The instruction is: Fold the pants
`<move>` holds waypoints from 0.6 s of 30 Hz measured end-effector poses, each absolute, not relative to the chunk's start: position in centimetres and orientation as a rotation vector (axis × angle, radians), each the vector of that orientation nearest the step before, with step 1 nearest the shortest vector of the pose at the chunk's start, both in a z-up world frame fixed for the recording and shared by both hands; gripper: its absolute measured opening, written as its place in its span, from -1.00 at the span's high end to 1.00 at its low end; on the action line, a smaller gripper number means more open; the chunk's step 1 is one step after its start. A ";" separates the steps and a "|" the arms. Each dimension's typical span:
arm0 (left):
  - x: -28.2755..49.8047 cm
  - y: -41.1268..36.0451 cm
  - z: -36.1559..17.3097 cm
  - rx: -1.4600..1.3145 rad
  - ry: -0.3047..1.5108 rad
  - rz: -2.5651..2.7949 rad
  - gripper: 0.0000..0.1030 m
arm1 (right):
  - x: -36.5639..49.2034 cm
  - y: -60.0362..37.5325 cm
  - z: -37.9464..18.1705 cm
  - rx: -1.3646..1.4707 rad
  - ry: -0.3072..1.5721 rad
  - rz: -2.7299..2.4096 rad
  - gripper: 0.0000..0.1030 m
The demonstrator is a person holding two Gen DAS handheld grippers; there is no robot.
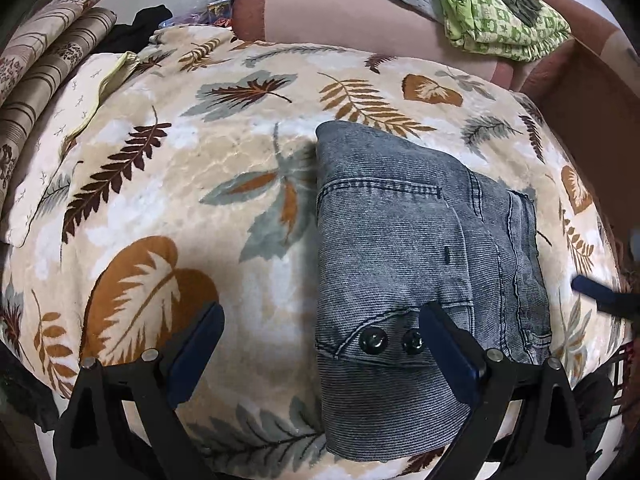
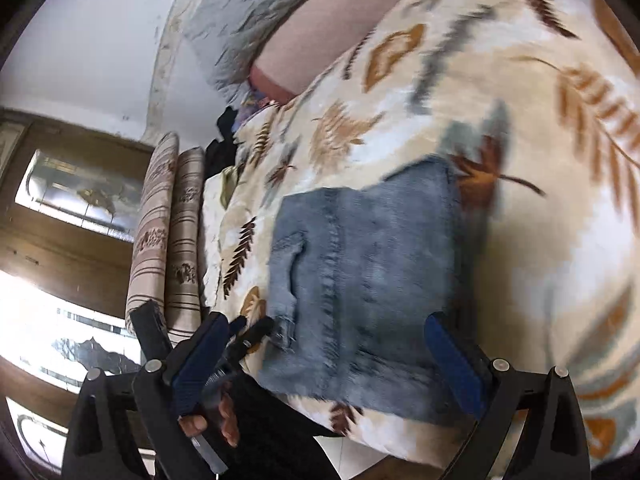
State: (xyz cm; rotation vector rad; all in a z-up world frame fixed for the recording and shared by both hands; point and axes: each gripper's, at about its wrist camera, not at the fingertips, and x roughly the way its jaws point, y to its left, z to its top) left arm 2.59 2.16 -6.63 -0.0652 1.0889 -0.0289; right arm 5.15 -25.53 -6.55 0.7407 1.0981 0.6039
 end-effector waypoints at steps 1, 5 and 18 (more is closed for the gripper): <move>2.6 2.2 -6.6 -0.063 1.088 -0.025 -0.91 | 5.9 -24.7 -6.1 0.719 1.088 0.607 -0.93; 2.4 2.4 -6.5 -0.060 1.083 -0.019 -0.91 | 8.9 -23.1 -5.6 0.676 1.066 0.589 -0.93; 2.2 2.9 -6.3 -0.051 1.078 -0.006 -0.91 | 11.6 -23.3 -9.9 0.686 1.172 0.502 -0.97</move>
